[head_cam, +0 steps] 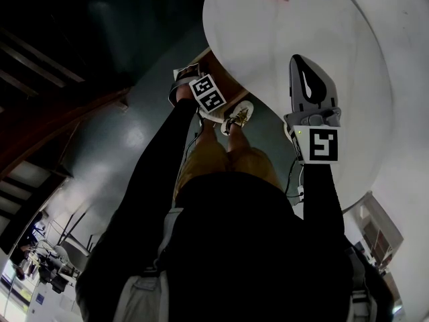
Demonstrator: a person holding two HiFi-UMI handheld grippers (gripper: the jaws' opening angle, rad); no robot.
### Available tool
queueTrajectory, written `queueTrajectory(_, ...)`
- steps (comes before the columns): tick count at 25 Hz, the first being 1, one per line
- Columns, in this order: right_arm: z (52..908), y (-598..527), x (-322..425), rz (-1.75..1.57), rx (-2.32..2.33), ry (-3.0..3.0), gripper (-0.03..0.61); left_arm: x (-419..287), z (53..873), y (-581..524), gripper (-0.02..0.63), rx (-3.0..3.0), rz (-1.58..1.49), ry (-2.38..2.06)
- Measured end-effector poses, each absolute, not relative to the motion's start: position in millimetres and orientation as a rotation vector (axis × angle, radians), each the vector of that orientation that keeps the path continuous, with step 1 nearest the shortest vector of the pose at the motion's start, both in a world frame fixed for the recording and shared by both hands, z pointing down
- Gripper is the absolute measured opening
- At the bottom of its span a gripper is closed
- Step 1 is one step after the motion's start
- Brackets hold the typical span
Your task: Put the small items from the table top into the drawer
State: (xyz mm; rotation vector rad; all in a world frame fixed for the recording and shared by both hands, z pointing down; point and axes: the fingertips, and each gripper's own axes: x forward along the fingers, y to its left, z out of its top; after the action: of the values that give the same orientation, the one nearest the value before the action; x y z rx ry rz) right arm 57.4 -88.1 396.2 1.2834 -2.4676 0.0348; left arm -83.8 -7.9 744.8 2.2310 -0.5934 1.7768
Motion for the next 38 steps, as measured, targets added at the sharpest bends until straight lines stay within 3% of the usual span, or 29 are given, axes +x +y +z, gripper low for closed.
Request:
queueTrajectory(12,398.8,-86.9,57.6,0.039,1.283,-2.479,0.026,-87.2,742.4,-8.2,0.336,2.243,1.765,-0.614)
queueTrajectory(14,397.8,-89.1,58.1,0.042,1.292,-2.490,0.026,-88.9,733.7,-11.0,0.284,2.266,1.750,-0.643)
queueTrajectory(16,393.6,-92.5,58.0,0.040,1.303,-2.501,0.026,-92.1,716.9,-13.9,0.273,2.287,1.727,-0.701)
queueTrajectory(23,348.6,-110.0,43.4,-0.038,1.378,-2.608,0.026,-103.8,595.9,-59.8,0.273,2.429,1.454,-1.073)
queueTrajectory(34,298.3,-133.6,65.9,-0.166,1.485,-2.624,0.026,-49.7,365.5,-137.8,0.273,2.823,0.791,-1.373)
queueTrajectory(38,295.0,-142.0,76.7,-0.185,1.520,-2.589,0.026,-31.5,330.7,-150.5,0.273,2.897,0.674,-1.372)
